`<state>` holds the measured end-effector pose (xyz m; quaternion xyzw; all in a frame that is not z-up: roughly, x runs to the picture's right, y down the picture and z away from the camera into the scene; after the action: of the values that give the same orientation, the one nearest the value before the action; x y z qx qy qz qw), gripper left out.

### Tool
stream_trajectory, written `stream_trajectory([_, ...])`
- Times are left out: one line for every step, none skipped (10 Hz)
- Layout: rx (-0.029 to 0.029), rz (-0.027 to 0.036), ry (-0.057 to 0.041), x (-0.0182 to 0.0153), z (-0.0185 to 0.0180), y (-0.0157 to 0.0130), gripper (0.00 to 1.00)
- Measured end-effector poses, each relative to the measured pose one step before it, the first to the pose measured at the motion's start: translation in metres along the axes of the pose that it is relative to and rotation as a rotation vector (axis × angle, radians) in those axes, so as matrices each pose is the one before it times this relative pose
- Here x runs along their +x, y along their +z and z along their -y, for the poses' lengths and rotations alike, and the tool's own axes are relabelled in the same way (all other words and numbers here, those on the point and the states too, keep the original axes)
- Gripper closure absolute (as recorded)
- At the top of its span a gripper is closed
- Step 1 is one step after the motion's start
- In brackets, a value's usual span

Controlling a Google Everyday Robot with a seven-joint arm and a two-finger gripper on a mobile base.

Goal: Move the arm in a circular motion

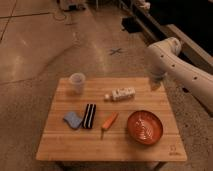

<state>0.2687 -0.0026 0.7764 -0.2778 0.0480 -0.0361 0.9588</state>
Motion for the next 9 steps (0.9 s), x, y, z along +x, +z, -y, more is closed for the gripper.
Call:
stream_trajectory([0.00296, -0.00144, -0.00992, -0.00305, 0.00522, 0.00108, 0.54])
stream_trajectory([0.00315, 0.00037, -0.00762, -0.00611, 0.00605, 0.00111, 0.54])
stream_trajectory([0.00229, -0.00143, -0.00644, -0.00619, 0.00673, 0.00088, 0.54])
stream_trajectory([0.00266, -0.00060, -0.01441, -0.01417, 0.01303, 0.00148, 0.54])
stream_trajectory([0.00170, 0.00092, -0.00231, -0.00399, 0.00370, 0.00019, 0.54])
stream_trajectory([-0.00582, -0.00615, 0.00226, 0.00312, -0.00155, 0.00098, 0.54])
stream_trajectory([-0.00154, -0.00665, -0.00423, 0.00167, 0.00177, 0.00213, 0.54])
stream_trajectory([0.00390, 0.00451, -0.00651, -0.00565, 0.00819, 0.00159, 0.54])
stream_trajectory([0.00515, 0.00142, -0.01069, -0.00606, 0.00859, 0.00157, 0.54])
